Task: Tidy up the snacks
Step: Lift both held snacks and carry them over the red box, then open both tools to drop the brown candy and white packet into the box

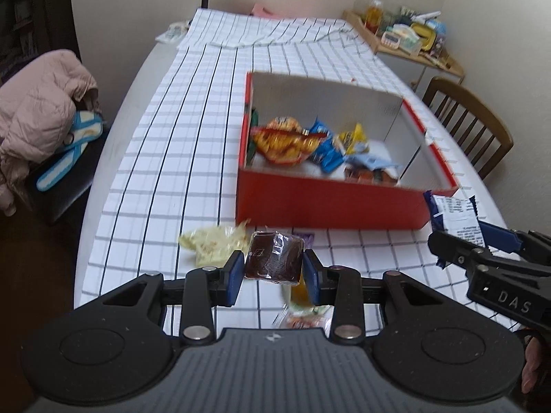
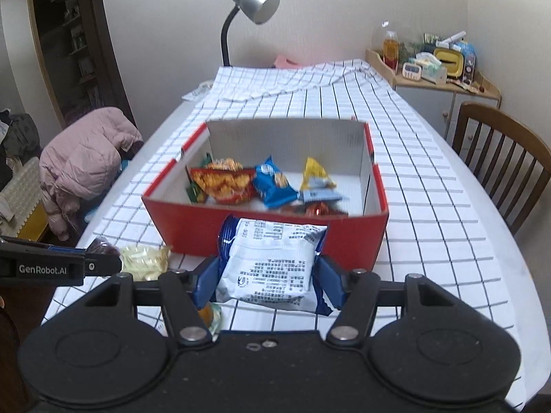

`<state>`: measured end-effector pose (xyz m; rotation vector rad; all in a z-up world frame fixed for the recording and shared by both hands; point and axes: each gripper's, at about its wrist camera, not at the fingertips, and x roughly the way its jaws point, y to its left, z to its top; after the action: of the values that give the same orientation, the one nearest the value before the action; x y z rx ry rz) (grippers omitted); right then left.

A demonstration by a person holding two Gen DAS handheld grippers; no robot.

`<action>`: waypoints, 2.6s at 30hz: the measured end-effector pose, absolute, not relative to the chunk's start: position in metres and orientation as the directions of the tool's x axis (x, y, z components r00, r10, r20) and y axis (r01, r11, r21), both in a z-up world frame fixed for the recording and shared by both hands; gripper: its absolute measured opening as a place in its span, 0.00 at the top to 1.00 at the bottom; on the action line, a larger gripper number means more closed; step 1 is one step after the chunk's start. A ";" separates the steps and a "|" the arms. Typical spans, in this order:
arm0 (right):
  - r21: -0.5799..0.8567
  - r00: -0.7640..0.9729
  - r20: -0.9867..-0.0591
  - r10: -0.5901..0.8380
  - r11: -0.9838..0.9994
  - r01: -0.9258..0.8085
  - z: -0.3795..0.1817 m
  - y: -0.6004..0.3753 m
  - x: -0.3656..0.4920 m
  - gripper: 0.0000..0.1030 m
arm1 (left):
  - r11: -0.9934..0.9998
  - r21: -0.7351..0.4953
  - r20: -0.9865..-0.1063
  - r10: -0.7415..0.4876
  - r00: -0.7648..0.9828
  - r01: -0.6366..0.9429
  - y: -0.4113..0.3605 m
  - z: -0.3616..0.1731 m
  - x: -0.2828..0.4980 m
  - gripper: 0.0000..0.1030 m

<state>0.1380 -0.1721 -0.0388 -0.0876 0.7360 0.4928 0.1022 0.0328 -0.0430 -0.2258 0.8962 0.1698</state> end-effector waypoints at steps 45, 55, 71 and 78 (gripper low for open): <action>0.007 0.577 -0.750 0.324 0.876 -0.482 -0.049 -0.136 0.297 0.41 | 0.970 0.008 -0.839 0.137 0.526 -0.242 0.036 -0.052 0.269 0.65; -0.009 0.497 -0.817 0.294 0.855 -0.519 -0.080 -0.120 0.315 0.41 | 0.978 0.036 -0.886 0.127 0.445 -0.207 0.030 -0.082 0.291 0.65; -0.032 0.437 -0.856 0.275 0.818 -0.575 -0.104 -0.110 0.320 0.38 | 0.981 0.055 -0.904 0.127 0.408 -0.184 0.024 -0.107 0.299 0.65; -0.031 0.451 -0.847 0.282 0.820 -0.571 -0.100 -0.112 0.315 0.34 | 0.983 0.043 -0.893 0.119 0.434 -0.181 0.024 -0.101 0.291 0.65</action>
<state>0.3153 -0.1122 -0.0995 -0.3340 0.9690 0.5390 0.2913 0.0239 -0.1011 -0.0624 1.1062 0.1869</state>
